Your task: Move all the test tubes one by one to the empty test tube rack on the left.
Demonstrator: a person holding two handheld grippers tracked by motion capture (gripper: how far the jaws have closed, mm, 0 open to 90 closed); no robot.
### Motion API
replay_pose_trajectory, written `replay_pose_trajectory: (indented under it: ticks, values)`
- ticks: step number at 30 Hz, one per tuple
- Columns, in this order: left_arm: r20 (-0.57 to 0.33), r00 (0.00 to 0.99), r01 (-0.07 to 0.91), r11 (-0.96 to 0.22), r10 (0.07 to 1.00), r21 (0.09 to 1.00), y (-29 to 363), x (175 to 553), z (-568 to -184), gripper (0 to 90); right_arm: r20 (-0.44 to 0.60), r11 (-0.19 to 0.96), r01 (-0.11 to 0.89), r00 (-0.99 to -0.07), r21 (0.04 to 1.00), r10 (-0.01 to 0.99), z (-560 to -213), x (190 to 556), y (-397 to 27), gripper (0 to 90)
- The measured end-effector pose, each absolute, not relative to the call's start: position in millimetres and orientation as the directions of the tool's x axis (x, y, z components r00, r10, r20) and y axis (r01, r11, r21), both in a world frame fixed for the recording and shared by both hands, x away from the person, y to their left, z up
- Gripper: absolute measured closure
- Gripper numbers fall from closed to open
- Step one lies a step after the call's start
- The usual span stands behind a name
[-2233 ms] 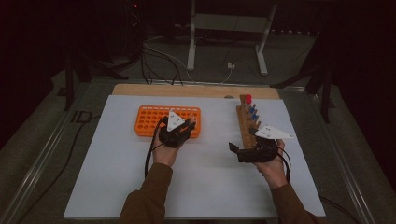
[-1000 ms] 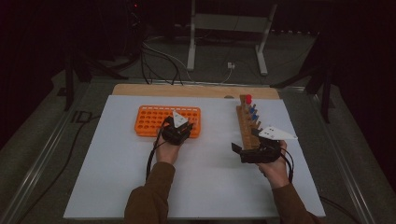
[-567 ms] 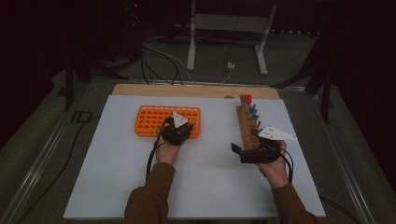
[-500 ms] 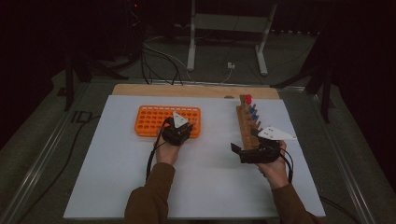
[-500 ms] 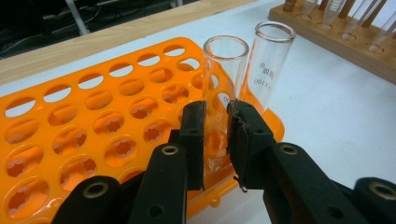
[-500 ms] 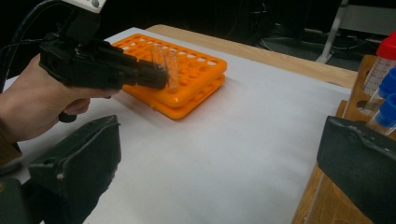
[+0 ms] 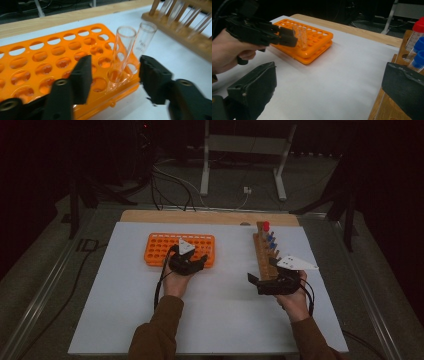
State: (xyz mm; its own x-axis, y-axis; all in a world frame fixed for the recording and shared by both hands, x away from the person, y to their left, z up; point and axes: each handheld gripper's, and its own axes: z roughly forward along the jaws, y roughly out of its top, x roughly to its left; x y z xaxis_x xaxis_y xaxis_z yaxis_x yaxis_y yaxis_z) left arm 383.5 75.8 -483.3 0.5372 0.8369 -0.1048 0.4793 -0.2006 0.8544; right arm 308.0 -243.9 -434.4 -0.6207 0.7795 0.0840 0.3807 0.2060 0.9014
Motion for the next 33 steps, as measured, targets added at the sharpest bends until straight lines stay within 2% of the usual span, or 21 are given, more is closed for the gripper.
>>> replay_pose_trajectory:
  ticks: [7,10,15,23,33]
  values:
    - [-0.166,0.558,0.466,-0.142,0.813,0.873,88.4,365.4,-469.1,18.9,0.078,0.209,0.379,-0.618,0.901,0.782,-434.2,308.8,-244.2,0.1]
    - [-0.182,0.564,0.455,-0.119,0.805,0.883,95.7,355.3,-464.0,14.8,0.075,0.209,0.377,-0.615,0.902,0.785,-432.9,309.4,-245.3,0.1]
    - [-0.183,0.576,0.432,-0.106,0.796,0.896,109.9,340.6,-453.2,2.8,0.068,0.208,0.371,-0.609,0.905,0.79,-428.7,311.3,-247.0,0.1]
    - [-0.161,0.583,0.404,-0.112,0.797,0.908,128.9,319.3,-445.5,0.3,0.034,0.223,0.356,-0.59,0.908,0.806,-419.3,320.4,-256.1,0.2]
    - [-0.145,0.556,0.393,-0.105,0.819,0.913,142.6,309.0,-456.0,0.4,0.0,0.236,0.363,-0.544,0.901,0.839,-414.0,344.2,-267.3,0.2]
